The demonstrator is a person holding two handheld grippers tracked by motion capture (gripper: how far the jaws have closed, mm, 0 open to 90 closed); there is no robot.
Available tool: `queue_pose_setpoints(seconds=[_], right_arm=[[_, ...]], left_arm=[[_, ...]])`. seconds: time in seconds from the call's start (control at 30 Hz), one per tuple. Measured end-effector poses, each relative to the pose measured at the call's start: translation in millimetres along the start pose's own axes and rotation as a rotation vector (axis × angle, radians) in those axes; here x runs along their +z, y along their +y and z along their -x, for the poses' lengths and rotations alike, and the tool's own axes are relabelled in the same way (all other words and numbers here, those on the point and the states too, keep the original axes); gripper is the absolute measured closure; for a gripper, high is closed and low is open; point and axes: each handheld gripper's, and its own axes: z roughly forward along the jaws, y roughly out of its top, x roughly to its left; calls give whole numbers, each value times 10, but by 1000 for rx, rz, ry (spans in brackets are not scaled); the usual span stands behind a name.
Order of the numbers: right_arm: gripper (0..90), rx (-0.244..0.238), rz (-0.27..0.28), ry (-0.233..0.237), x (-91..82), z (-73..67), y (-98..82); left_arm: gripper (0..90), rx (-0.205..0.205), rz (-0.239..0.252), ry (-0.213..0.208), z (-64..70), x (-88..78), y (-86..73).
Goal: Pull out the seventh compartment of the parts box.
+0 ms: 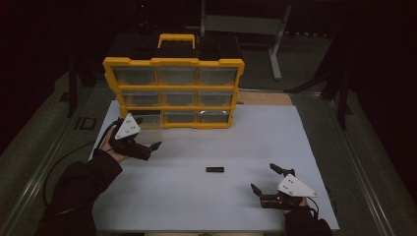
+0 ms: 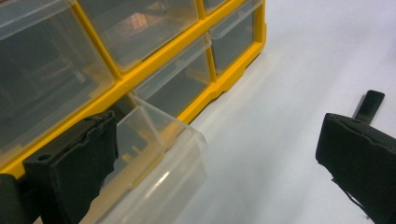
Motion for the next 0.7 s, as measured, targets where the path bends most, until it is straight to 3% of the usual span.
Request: queue_pose_setpoints(seconds=[0.43,0.7], right_arm=[[80,7,4,3,2,-11,7],[80,8,5,3,1,-10,7]], left_arm=[[0,-14,19,-27,201,-98,-188],[0,-44,28,-53,288,-106,-339]])
